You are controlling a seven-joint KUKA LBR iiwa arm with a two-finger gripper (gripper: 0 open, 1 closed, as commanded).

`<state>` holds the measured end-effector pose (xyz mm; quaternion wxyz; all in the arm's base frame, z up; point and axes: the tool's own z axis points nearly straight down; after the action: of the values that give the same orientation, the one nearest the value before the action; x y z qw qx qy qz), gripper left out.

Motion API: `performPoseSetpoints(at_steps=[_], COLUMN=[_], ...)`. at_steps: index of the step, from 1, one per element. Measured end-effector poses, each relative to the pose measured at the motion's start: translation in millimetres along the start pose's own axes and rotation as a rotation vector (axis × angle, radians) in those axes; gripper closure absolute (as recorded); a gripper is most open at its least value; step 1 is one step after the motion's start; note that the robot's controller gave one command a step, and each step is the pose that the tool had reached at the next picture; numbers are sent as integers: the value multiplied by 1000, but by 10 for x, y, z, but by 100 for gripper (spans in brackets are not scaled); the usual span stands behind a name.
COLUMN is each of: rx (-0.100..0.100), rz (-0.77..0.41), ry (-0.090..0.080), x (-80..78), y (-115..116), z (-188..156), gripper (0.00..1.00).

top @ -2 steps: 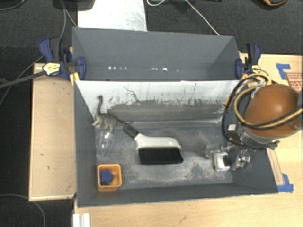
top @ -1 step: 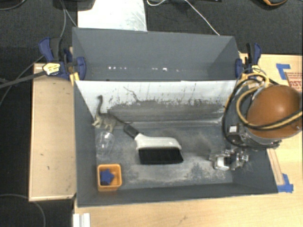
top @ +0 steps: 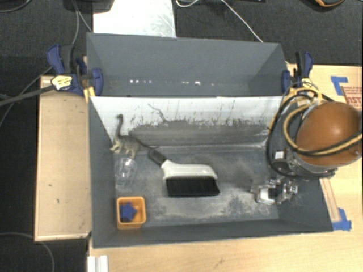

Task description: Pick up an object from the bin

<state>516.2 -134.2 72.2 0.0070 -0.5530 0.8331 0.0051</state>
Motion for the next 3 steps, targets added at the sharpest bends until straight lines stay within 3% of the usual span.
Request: performPoseSetpoints(at_steps=[3], rx=[-9], rz=[0], ry=[2], x=[8], y=[25], z=[-203], gripper=[100])
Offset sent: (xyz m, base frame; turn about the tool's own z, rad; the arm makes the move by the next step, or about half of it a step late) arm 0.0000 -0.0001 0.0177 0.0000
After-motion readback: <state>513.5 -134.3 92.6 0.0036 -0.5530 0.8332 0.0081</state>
